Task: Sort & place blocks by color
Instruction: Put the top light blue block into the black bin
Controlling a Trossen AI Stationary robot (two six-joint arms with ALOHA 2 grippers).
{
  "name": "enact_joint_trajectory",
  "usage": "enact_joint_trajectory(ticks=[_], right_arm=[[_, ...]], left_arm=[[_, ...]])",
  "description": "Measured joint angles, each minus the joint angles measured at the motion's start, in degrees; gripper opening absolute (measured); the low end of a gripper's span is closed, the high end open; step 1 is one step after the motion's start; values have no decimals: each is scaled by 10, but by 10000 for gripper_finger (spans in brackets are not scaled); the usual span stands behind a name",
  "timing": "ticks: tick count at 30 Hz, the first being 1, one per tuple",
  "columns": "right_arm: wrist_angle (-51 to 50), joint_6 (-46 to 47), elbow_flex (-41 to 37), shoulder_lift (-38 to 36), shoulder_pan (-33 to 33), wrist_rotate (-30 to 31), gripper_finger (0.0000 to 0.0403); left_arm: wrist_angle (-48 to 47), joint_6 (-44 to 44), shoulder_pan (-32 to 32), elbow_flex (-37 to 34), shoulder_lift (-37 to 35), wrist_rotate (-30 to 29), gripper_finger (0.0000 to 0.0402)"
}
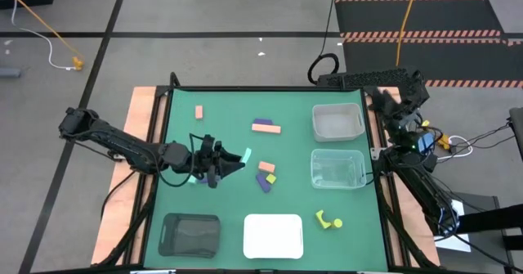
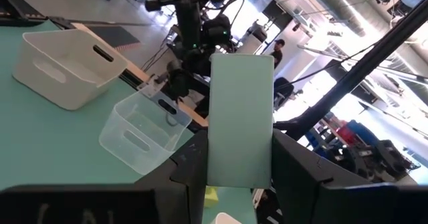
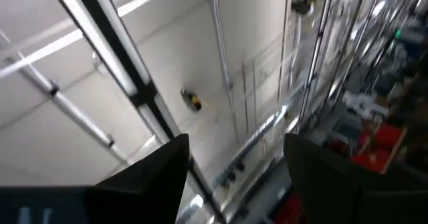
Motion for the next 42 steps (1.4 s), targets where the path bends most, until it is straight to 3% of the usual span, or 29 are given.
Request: enact_joint_trajectory(ticks=[4, 13, 18, 24, 28, 34, 38, 42], right_arm=[[-59, 9, 36, 1, 0, -114, 235], [-181, -83, 189, 18, 0, -225, 235], [-225, -118, 251, 60, 0, -241, 235], [-227, -113, 270, 137, 0, -242, 235], [-228, -114, 270, 182, 0, -245, 235], [-218, -122, 270, 231, 11, -269, 235], [-217, -138, 270, 259, 35, -269, 235], [-218, -157, 270, 291, 70, -267, 235]], left_arm=[[2, -1, 2, 0, 0, 0, 130], [7, -29, 37, 0, 0, 0, 130], [14, -56, 61, 0, 0, 19, 130], [37, -72, 78, 3, 0, 54, 130], [23, -100, 78, 29, 1, 120, 130], [-109, -137, 63, 121, 25, 247, 130], [-311, -175, 58, 178, 35, 332, 130], [-480, -230, 49, 202, 35, 377, 130]])
